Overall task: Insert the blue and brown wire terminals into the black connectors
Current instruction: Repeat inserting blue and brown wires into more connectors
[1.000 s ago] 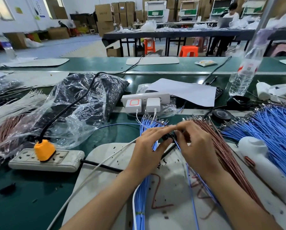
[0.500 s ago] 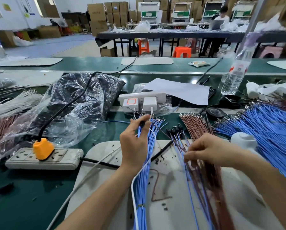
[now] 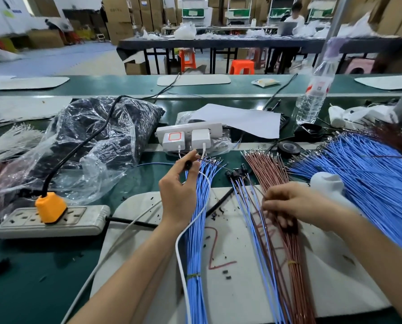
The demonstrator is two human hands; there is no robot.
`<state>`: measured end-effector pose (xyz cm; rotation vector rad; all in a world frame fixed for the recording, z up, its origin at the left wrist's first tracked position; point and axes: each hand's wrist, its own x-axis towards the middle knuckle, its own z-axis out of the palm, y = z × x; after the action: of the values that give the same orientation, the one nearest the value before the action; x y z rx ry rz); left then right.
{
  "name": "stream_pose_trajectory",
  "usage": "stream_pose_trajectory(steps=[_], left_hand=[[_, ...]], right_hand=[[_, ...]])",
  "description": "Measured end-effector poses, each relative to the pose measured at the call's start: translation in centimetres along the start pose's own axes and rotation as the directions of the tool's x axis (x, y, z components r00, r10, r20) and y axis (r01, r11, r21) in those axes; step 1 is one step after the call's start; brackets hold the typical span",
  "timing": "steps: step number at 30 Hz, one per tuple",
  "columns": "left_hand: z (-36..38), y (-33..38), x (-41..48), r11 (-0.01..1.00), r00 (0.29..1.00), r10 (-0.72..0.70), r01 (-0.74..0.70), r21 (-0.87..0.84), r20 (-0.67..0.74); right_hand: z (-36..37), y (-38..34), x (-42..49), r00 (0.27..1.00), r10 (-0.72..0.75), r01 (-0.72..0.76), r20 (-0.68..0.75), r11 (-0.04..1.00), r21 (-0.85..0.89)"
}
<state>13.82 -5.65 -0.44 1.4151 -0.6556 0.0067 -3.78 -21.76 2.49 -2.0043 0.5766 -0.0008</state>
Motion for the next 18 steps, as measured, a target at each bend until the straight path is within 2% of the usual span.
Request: stream_pose_trajectory(steps=[3, 6, 8, 10, 12, 16, 18], left_hand=[[0.1, 0.0, -0.1, 1.0, 0.999, -0.006, 0.006, -0.004, 0.031], [0.3, 0.1, -0.3, 0.998, 0.995, 0.048, -0.052, 0.046, 0.084], [0.3, 0.3, -0.5, 0.99, 0.986, 0.099, -0.111, 0.088, 0.137], [0.4, 0.5, -0.7, 0.968, 0.968, 0.175, -0.202, 0.146, 0.179], [0.5, 0.7, -0.8, 0.94, 0.953, 0.231, -0.271, 0.209, 0.196], [0.8, 0.8, -1.1, 0.932, 0.934, 0.247, -0.302, 0.201, 0.258], [0.8, 0.8, -1.2, 0.922, 0.921, 0.259, -0.325, 0.209, 0.291]], right_hand=[[-0.3, 0.9, 0.8, 0.991, 0.09, -0.048, -0.098, 0.928, 0.37], [-1.0, 1.2, 1.3, 0.948, 0.206, -0.04, -0.241, 0.832, 0.553], [-1.8, 0.6, 1.6, 0.903, 0.223, 0.081, -0.366, 0.751, 0.656], [-2.2, -0.7, 1.8, 0.883, 0.177, 0.232, -0.434, 0.639, 0.733], [-1.6, -2.2, 2.2, 0.878, 0.088, 0.334, -0.47, 0.588, 0.736], [2.3, -3.0, 3.0, 0.845, -0.105, 0.451, -0.525, 0.669, 0.591], [3.8, -2.2, 3.3, 0.832, -0.148, 0.48, -0.534, 0.675, 0.561]])
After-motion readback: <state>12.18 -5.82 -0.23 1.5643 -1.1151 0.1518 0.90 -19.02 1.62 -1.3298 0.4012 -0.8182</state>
